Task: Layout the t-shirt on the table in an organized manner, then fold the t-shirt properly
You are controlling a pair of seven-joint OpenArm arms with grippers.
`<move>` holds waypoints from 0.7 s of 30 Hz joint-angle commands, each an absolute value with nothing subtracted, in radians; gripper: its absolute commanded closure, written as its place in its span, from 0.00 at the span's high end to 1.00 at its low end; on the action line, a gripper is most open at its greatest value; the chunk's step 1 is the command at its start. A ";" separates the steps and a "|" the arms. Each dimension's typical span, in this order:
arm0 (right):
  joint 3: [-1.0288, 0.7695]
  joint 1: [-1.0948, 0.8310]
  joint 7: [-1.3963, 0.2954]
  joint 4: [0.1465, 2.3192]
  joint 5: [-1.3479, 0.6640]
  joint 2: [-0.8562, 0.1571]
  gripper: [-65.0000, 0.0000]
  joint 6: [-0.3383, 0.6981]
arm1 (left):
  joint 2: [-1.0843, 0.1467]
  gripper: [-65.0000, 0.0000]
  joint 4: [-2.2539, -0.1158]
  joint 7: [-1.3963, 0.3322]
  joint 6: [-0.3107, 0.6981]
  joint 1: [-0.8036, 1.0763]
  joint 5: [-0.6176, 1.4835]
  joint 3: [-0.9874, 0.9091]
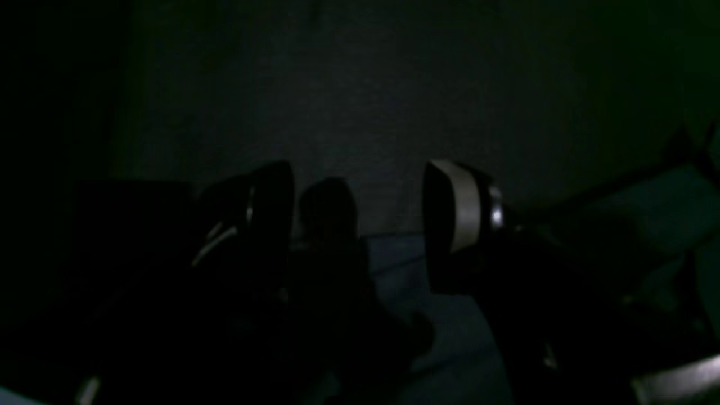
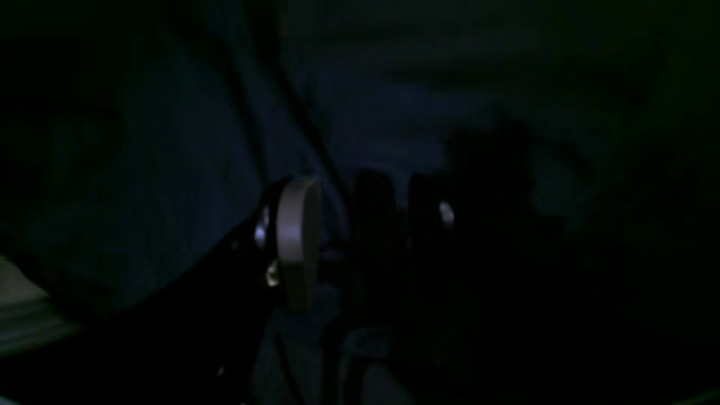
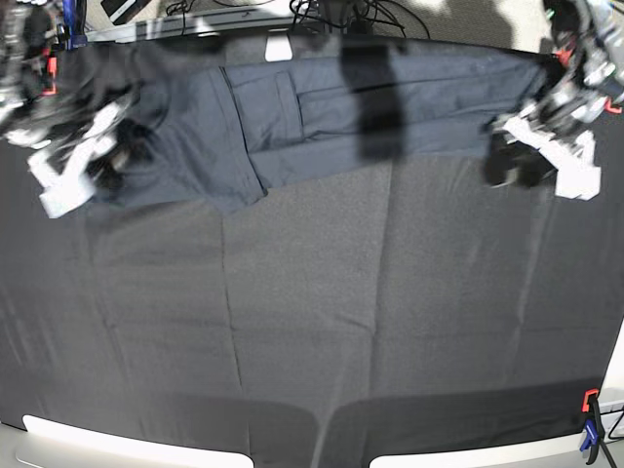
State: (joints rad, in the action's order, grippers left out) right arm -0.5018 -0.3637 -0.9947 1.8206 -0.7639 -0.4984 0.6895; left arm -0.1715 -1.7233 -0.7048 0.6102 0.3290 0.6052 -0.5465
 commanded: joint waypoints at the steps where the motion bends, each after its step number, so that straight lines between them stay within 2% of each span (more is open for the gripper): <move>1: -0.527 -0.360 -0.982 1.835 -0.791 -0.515 0.39 0.692 | -0.180 0.53 -1.744 -0.682 0.614 0.336 0.626 -0.572; 6: -0.550 -0.360 -0.982 1.835 -0.817 -0.514 0.39 0.698 | -0.180 0.53 -1.744 -0.724 0.601 0.387 0.629 -0.636; 15: -0.550 -0.360 -0.983 1.835 -0.894 -0.515 0.39 0.698 | -0.141 0.52 -1.740 -0.734 0.409 0.435 0.489 -0.635; 21: -0.550 -0.360 -0.983 1.835 -0.898 -0.515 0.39 0.698 | -0.080 0.52 -1.740 -0.754 0.422 0.435 0.487 -0.634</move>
State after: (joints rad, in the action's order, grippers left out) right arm -0.5404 -0.3656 -0.9962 1.8206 -0.8726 -0.4961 0.6918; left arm -0.0746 -1.7233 -0.7551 0.4187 0.4343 0.4759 -0.6304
